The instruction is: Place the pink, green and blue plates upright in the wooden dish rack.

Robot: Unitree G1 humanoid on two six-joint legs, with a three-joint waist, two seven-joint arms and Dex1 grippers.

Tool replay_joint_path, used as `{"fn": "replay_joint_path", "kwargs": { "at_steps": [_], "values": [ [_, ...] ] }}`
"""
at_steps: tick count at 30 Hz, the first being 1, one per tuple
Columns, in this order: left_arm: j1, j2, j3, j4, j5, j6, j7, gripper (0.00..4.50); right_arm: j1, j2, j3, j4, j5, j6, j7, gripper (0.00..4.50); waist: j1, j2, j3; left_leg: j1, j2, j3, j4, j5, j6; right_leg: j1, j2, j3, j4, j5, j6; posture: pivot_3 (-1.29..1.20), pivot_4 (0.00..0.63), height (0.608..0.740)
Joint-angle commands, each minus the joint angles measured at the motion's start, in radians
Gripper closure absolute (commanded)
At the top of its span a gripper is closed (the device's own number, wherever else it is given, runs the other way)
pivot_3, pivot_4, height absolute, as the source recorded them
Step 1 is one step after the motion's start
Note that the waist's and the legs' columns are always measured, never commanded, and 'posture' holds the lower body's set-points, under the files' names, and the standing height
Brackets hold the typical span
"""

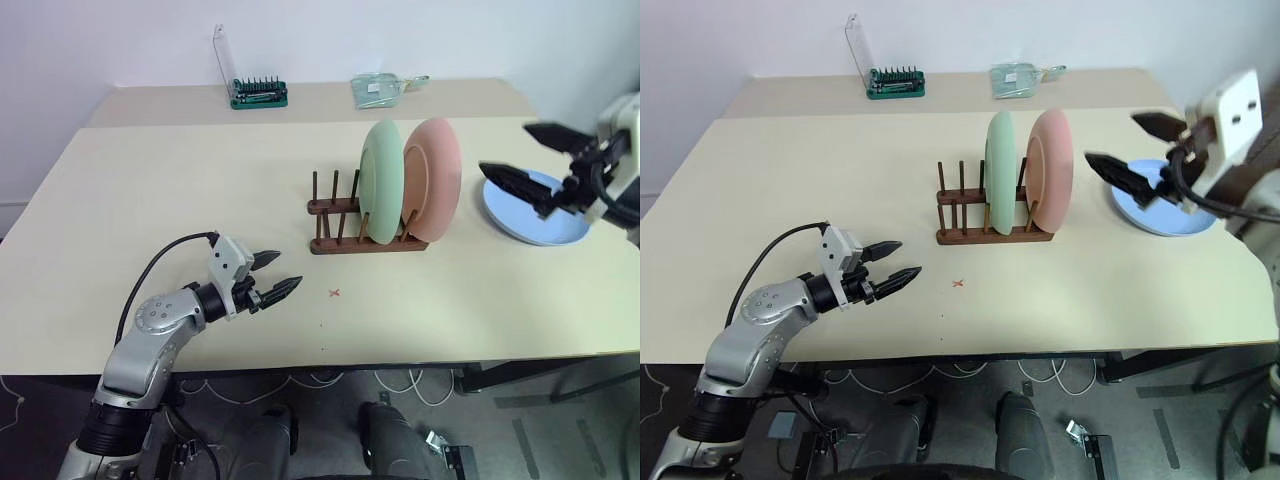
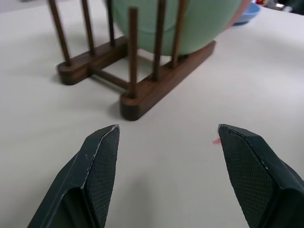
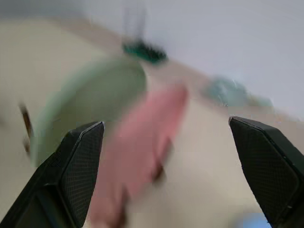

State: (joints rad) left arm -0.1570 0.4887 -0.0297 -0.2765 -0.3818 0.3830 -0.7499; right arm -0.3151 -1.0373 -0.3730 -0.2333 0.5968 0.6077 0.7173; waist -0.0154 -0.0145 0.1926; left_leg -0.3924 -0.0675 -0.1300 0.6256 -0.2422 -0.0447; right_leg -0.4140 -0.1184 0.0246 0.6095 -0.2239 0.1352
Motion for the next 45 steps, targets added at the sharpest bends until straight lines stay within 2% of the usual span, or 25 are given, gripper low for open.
{"fn": "replay_joint_path", "kwargs": {
  "at_steps": [1, 5, 9, 13, 16, 20, 22, 23, 26, 30, 33, 35, 37, 41, 43, 45],
  "values": [
    [0.002, -0.004, -0.011, -0.013, 0.006, -0.033, -0.011, 1.1, 0.056, -0.055, 0.146, 0.142, -0.281, -0.159, -0.04, 0.21, -0.001, 0.0, 0.0, 0.0, 0.0, 0.001, 0.0, 0.0, 0.0, 0.0, 0.0, 0.0, 0.0, 0.0, 0.0, 0.0, 0.15, 0.74],
    [0.017, -0.007, -0.017, -0.011, 0.012, -0.053, -0.016, 1.1, 0.042, -0.045, 0.298, 0.32, -0.506, -0.32, -0.095, 0.21, 0.002, 0.002, 0.001, 0.0, 0.0, 0.001, 0.001, 0.0, 0.0, 0.0, 0.0, 0.001, 0.0, 0.0, 0.0, 0.0, 0.15, 0.74],
    [0.028, -0.003, -0.016, 0.005, 0.016, -0.078, -0.024, 1.1, -0.107, 0.052, 0.401, 0.649, -0.642, -0.49, -0.177, 0.21, -0.004, 0.002, 0.001, 0.0, 0.0, 0.002, 0.002, 0.0, 0.0, 0.0, 0.0, 0.002, 0.0, 0.0, 0.0, 0.0, 0.15, 0.74],
    [0.012, -0.008, -0.021, 0.029, 0.025, -0.089, -0.021, 1.1, -0.22, 0.098, 0.484, 0.919, -0.767, -0.648, -0.232, 0.21, -0.001, 0.002, 0.001, 0.001, 0.0, 0.002, 0.002, 0.0, 0.0, 0.001, 0.0, 0.002, 0.0, 0.0, 0.0, 0.0, 0.15, 0.74],
    [0.007, -0.01, -0.02, 0.03, 0.031, -0.087, -0.012, 1.1, -0.279, 0.115, 0.51, 1.051, -0.82, -0.725, -0.277, 1.11, 0.002, 0.002, 0.0, 0.001, -0.001, 0.002, 0.002, 0.0, 0.0, 0.002, 0.0, 0.002, 0.0, 0.0, 0.0, 0.0, 0.15, 0.74],
    [0.013, -0.007, -0.015, 0.012, 0.031, -0.073, 0.003, 1.1, -0.306, 0.134, 0.496, 1.105, -0.82, -0.775, -0.283, 3.12, 0.002, 0.002, 0.0, 0.001, -0.002, 0.0, 0.002, 0.0, 0.0, 0.003, -0.001, 0.002, 0.0, 0.001, 0.002, 0.0, 0.15, 0.74],
    [0.028, -0.005, -0.012, 0.016, 0.034, -0.085, 0.001, 1.1, -0.295, 0.123, 0.487, 1.069, -0.83, -0.791, -0.304, 4.18, 0.001, 0.002, 0.001, 0.001, -0.002, 0.0, 0.002, 0.0, 0.0, 0.003, -0.001, 0.002, 0.0, 0.001, 0.002, 0.0, 0.15, 0.74],
    [0.034, -0.003, -0.01, 0.017, 0.035, -0.09, 0.0, 1.1, -0.287, 0.115, 0.476, 1.039, -0.828, -0.795, -0.31, 4.44, 0.0, 0.003, 0.001, 0.001, -0.002, 0.0, 0.002, 0.0, 0.0, 0.003, -0.001, 0.002, 0.0, 0.001, 0.002, 0.0, 0.15, 0.74],
    [0.042, 0.0, -0.005, 0.017, 0.035, -0.095, -0.003, 1.1, -0.268, 0.085, 0.408, 0.915, -0.795, -0.789, -0.325, 4.44, -0.001, 0.003, 0.001, 0.001, -0.002, 0.0, 0.002, 0.0, 0.0, 0.002, 0.0, 0.002, 0.0, 0.001, 0.002, 0.0, 0.15, 0.74],
    [0.04, 0.003, -0.008, 0.033, 0.04, -0.103, -0.013, 1.1, -0.271, 0.065, 0.289, 0.643, -0.751, -0.732, -0.34, 4.44, -0.004, 0.009, 0.002, 0.001, -0.002, 0.0, 0.002, 0.0, 0.0, 0.002, -0.001, 0.002, 0.001, 0.001, 0.002, 0.0, 0.15, 0.74],
    [0.029, -0.006, -0.019, 0.05, 0.047, -0.109, -0.015, 1.1, -0.341, 0.115, 0.21, 0.411, -0.649, -0.654, -0.329, 4.44, -0.006, 0.009, 0.002, 0.001, -0.002, 0.0, 0.001, 0.0, 0.0, 0.002, 0.0, 0.002, 0.001, 0.001, 0.002, 0.0, 0.15, 0.74],
    [0.025, -0.01, -0.022, 0.053, 0.049, -0.109, -0.014, 1.1, -0.374, 0.149, 0.18, 0.324, -0.585, -0.61, -0.313, 4.44, -0.003, 0.009, 0.002, 0.001, -0.001, 0.0, 0.002, 0.0, 0.0, 0.002, 0.0, 0.002, 0.001, 0.001, 0.002, 0.0, 0.15, 0.74],
    [0.024, -0.016, -0.031, 0.047, 0.053, -0.106, -0.01, 1.1, -0.43, 0.196, 0.154, 0.215, -0.454, -0.536, -0.271, 4.44, 0.0, 0.007, 0.002, 0.001, -0.001, -0.001, 0.002, 0.0, 0.0, 0.002, 0.0, 0.002, 0.001, 0.001, 0.003, 0.0, 0.15, 0.74],
    [0.008, -0.016, -0.026, 0.031, 0.051, -0.08, 0.004, 1.1, -0.543, 0.382, 0.135, -0.137, 0.215, -0.152, -0.255, 4.44, 0.001, 0.007, 0.002, 0.001, -0.002, -0.003, 0.002, 0.0, 0.0, 0.003, 0.0, 0.001, 0.001, 0.001, 0.003, 0.0, 0.15, 0.74],
    [0.002, -0.012, -0.015, 0.028, 0.047, -0.069, 0.01, 1.1, -0.539, 0.426, 0.156, -0.243, 0.399, -0.062, -0.267, 4.44, 0.002, 0.007, 0.002, 0.001, -0.001, -0.005, 0.001, 0.0, 0.0, 0.002, 0.0, 0.0, 0.002, 0.001, 0.002, 0.0, 0.15, 0.74],
    [-0.005, 0.0, 0.012, 0.032, 0.041, -0.057, 0.02, 1.1, -0.533, 0.519, 0.189, -0.274, 0.505, -0.01, -0.368, 4.44, 0.003, 0.006, 0.001, 0.001, -0.001, -0.007, 0.001, 0.0, 0.0, 0.002, 0.0, -0.001, 0.002, 0.001, 0.002, 0.0, 0.15, 0.74]
  ]
}}
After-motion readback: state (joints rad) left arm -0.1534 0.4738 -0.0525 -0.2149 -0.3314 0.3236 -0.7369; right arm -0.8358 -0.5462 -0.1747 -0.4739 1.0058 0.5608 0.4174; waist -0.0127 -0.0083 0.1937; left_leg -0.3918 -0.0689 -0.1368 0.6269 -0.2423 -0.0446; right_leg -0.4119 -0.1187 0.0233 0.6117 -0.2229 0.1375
